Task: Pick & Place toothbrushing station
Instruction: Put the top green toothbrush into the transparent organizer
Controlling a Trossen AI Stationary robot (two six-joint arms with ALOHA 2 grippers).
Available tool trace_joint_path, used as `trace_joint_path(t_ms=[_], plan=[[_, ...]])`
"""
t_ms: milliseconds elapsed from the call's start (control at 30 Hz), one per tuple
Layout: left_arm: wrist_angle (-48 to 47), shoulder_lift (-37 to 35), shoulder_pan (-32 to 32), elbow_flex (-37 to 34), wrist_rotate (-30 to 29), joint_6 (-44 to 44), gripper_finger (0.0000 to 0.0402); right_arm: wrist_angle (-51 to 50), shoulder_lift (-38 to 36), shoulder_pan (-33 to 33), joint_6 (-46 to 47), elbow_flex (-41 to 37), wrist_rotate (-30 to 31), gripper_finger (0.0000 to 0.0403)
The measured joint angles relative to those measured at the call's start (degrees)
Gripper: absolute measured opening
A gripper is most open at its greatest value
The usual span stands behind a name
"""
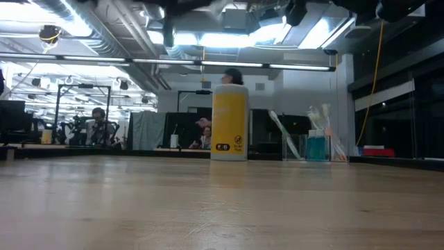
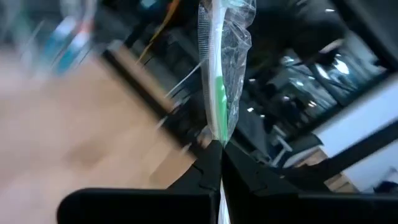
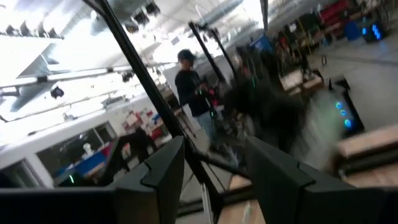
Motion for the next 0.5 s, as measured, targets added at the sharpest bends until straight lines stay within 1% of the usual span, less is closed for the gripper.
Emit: trace_joint_path(t_ms=[100, 200, 367, 500], plan=[[-2.61, 0.93, 2.56, 6.52, 3.60, 6.61, 0.0002, -0.87, 1.52, 0.00, -0.70, 0.00, -0.92, 0.0172], [-6.96, 2.86, 4.34, 12.05, 6.93, 10.68, 0.0002, -0.70, 2.40, 0.00, -1.71, 0.12, -0.91, 0.0172], [-8.57, 7.43, 5.38, 17.57, 11.27, 12.04, 0.0002, -0.89, 3.03, 0.00, -3.89, 1.66, 0.37, 0.0172], [-8.54, 10.55, 5.13, 19.96, 12.73, 12.00, 0.0002, -3.63, 3.03, -0.03, -6.06, 2.98, 2.28, 0.0172]])
